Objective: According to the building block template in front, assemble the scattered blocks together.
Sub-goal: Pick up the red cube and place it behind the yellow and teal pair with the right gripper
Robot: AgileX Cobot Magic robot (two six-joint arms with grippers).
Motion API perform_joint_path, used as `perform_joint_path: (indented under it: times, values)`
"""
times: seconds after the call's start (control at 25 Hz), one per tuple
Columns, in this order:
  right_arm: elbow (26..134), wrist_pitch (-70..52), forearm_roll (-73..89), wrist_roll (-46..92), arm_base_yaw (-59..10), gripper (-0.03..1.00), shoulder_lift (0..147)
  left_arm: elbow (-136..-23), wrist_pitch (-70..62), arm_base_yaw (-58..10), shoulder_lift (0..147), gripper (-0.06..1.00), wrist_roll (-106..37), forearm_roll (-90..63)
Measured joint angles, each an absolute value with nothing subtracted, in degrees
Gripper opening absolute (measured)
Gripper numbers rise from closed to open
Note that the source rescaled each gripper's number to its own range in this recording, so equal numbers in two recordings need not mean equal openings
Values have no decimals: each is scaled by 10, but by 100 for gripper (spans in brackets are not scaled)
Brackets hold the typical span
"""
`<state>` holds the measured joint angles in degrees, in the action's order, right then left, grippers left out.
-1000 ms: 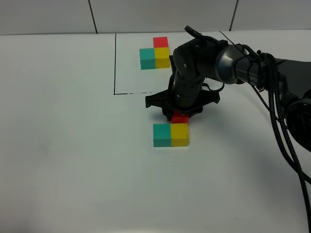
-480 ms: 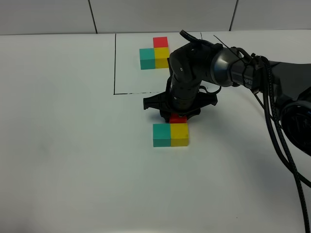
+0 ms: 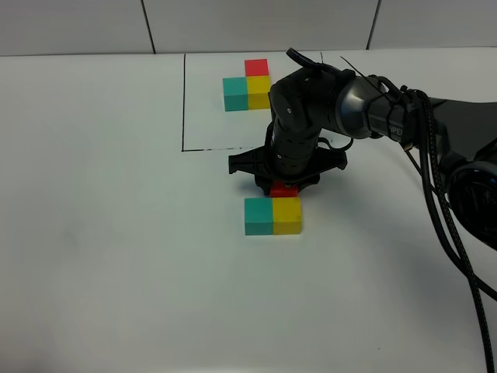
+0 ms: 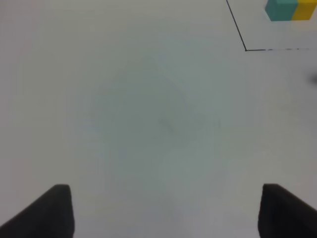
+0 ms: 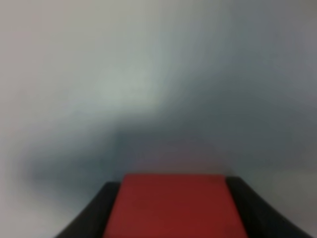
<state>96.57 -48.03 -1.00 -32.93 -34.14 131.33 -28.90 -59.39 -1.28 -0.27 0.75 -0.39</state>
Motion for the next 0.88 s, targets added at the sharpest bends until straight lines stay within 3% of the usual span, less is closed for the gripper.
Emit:
perform_joint_path:
  times: [0.88]
  values:
    - [968,-504,-18,-332,-353,1,1314,-289,-594,-13,-3,79,7,-4]
